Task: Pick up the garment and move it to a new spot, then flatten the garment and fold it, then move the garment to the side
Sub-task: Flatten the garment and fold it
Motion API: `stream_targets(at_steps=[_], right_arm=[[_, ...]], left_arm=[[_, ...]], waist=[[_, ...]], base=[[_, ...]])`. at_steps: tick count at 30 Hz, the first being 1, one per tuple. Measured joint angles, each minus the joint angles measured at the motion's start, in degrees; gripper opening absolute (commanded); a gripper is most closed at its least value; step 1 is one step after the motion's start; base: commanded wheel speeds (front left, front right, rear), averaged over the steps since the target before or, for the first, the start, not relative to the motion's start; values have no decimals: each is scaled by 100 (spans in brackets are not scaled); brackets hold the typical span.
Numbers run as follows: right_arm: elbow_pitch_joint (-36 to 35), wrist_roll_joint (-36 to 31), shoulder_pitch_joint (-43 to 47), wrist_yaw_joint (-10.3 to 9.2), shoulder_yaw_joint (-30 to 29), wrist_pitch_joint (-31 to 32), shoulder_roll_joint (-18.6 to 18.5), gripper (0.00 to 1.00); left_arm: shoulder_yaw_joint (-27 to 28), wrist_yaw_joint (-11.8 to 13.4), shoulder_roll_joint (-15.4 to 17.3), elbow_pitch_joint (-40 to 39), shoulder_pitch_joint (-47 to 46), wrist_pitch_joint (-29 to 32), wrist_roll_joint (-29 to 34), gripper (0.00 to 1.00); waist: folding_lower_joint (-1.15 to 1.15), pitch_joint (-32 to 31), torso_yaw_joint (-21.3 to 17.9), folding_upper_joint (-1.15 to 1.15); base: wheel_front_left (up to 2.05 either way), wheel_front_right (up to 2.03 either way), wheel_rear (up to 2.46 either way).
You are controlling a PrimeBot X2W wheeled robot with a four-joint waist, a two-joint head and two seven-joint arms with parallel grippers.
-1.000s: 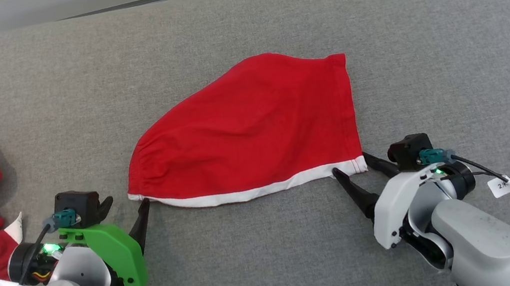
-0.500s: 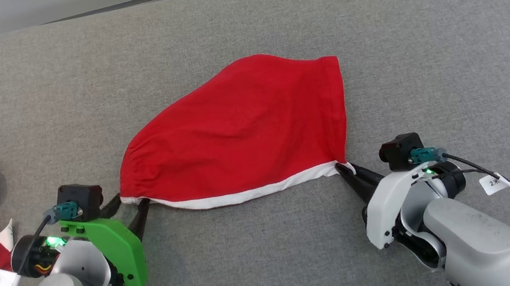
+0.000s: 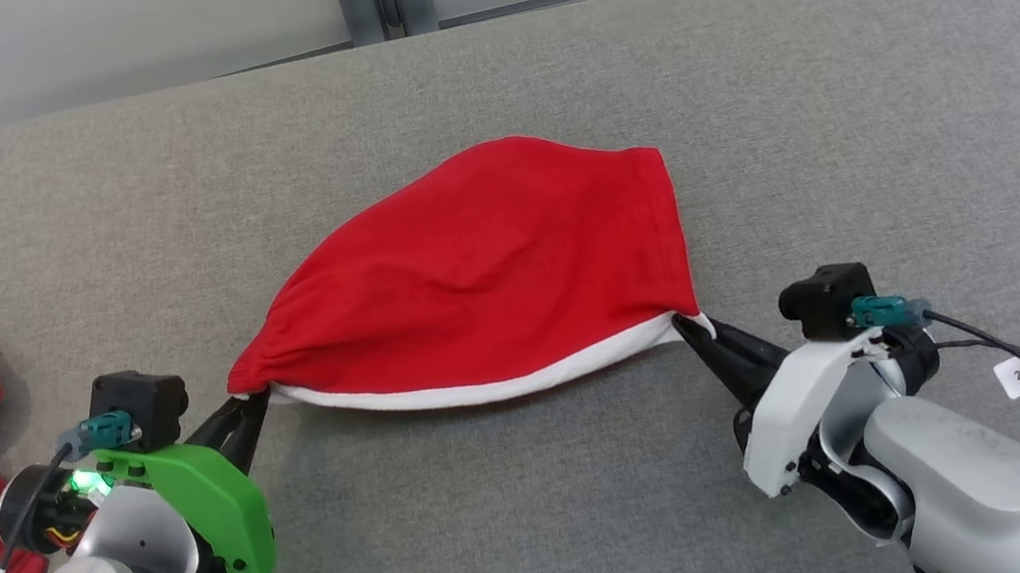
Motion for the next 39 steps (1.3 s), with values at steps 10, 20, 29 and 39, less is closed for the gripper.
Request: stream_targets(at_steps=[10,20,29,39], right_arm=[[-1121,-46,-476,1,-380,18,-656,0],[-1118,564,-2828,1,-424,766,-979,0],[-481,1171,-5341,0,-293,541,-1060,0],[-54,1310,-6747,0,84,203,-1291,0]], left_arm=[[-187,0,199,-426,-952,769,-187,0],[-857,-8,189,470,-4060,2027,-933,0],[-1278,-8,-167,1685,-6709,1771,-1049,0],[-1749,-8,-389,2651,-7888,1018,-1345,0]], waist=[[0,132,-146,0],[0,1017,-181,0],[1,1947,-234,0],[1,2207,-364,0]], base=[[0,0,0],[0,0,0],[0,0,0],[0,0,0]])
